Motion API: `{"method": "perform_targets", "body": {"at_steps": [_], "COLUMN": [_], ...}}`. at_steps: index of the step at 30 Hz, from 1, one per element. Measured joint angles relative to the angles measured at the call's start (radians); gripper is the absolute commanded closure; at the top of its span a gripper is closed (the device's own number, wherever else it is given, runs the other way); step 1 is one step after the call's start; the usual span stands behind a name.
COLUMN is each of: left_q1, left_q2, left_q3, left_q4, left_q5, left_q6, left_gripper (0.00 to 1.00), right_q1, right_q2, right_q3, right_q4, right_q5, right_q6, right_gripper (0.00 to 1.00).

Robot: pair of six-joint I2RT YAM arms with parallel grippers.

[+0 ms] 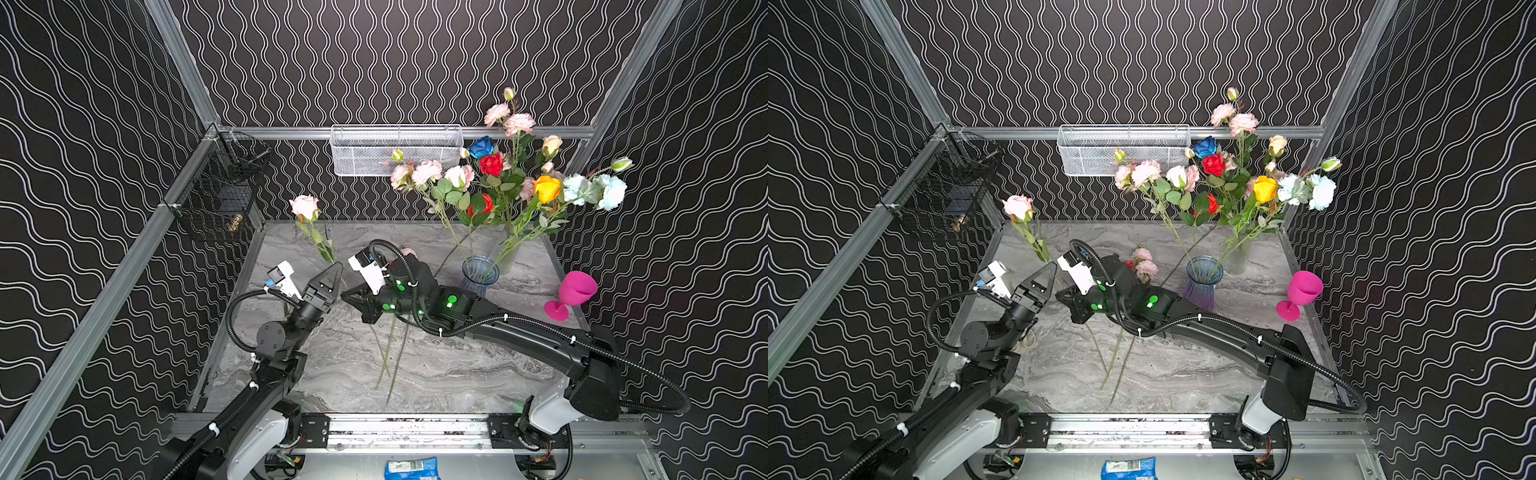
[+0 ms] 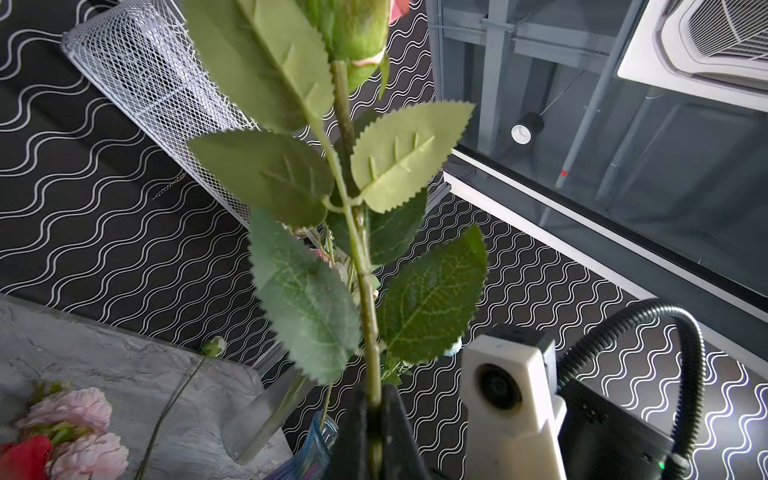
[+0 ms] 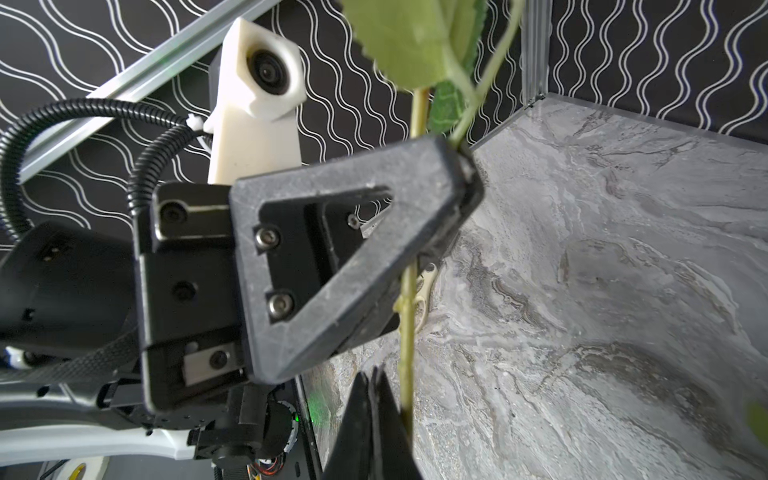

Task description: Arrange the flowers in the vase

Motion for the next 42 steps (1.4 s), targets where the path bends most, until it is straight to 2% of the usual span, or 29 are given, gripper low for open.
{"method": "perform_targets", "body": {"at_steps": [6,8,10,16,21,24,26,28,33,35,37,38,39,41,42], "left_q1": [0.001,0.001,0.001,0.002,0.002,0.002,0.002,0.002,0.002,0.002,0.002,0.002,0.002,0.002,0.003], "left_q2": [-0.062,-0.085,-0.106,-0.166,-0.22,-0.225,-0.22,-0.211,-0.184,-0.177,-0.174,-0.173,-0.173,-0.178,-0.186], "left_q3": [0.005,0.005,0.006,0.057,0.068,0.081,0.083,0.083,0.083,0.077,0.072,0.071,0.071,0.071,0.072], "left_q4": [-0.068,-0.096,-0.132,-0.257,-0.348,-0.393,-0.41,-0.414,-0.413,-0.395,-0.381,-0.378,-0.377,-0.382,-0.391], "left_q5": [-0.002,-0.01,-0.019,-0.016,-0.017,-0.019,-0.02,-0.02,-0.019,-0.019,-0.02,-0.02,-0.02,-0.02,-0.02], "left_q6": [0.031,0.051,0.073,0.131,0.18,0.194,0.205,0.208,0.207,0.205,0.203,0.201,0.201,0.201,0.201], "left_gripper": [1.0,1.0,1.0,1.0,1.0,1.0,1.0,1.0,1.0,1.0,1.0,0.89,0.82,0.42,0.3], "right_q1": [0.004,0.011,0.024,0.032,0.02,0.015,0.011,0.011,0.012,0.011,0.011,0.011,0.011,0.011,0.011], "right_q2": [-0.008,-0.016,-0.033,-0.086,-0.026,0.02,0.038,0.056,0.08,0.08,0.08,0.08,0.08,0.08,0.08], "right_q3": [-0.002,-0.001,0.001,-0.006,0.09,0.142,0.156,0.169,0.185,0.185,0.185,0.185,0.183,0.176,0.172], "right_q4": [0.003,-0.002,-0.011,-0.027,-0.097,-0.124,-0.144,-0.158,-0.178,-0.179,-0.179,-0.179,-0.177,-0.167,-0.165], "right_q5": [-0.008,-0.004,0.001,0.075,0.101,0.119,0.118,0.112,0.086,0.067,0.064,0.06,0.057,0.055,0.055], "right_q6": [0.002,0.005,0.004,-0.027,-0.076,-0.105,-0.119,-0.119,-0.12,-0.113,-0.101,-0.099,-0.099,-0.097,-0.096], "right_gripper": [0.93,0.74,0.66,0.52,0.41,0.43,0.48,0.56,0.89,0.98,1.0,1.0,1.0,1.0,1.0]}}
